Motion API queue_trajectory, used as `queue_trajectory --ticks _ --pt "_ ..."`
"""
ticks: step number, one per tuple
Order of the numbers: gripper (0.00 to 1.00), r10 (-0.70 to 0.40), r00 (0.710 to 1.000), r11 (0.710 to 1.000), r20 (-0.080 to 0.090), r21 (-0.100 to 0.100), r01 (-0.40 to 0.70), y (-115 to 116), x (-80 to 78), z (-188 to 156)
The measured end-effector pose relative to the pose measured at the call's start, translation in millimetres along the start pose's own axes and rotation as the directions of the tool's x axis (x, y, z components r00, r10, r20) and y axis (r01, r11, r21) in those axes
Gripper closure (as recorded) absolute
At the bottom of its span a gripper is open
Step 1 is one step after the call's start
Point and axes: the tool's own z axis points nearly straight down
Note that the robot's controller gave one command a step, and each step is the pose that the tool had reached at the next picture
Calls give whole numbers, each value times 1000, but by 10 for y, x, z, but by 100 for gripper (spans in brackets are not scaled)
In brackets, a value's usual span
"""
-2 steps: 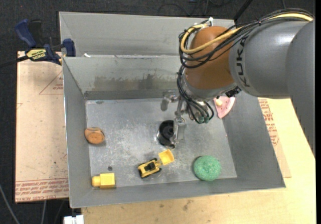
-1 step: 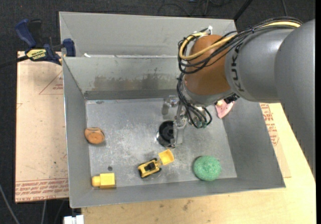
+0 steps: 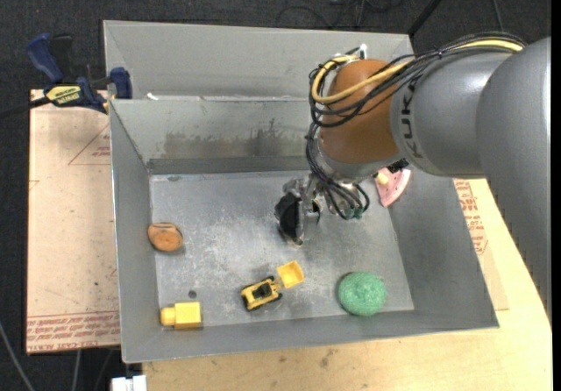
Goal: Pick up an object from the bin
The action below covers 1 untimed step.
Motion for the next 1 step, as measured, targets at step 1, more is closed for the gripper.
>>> queue_trajectory --ticks 1 --pt "100 1 1000 1000 3 0 -1 -3 -5 -2"
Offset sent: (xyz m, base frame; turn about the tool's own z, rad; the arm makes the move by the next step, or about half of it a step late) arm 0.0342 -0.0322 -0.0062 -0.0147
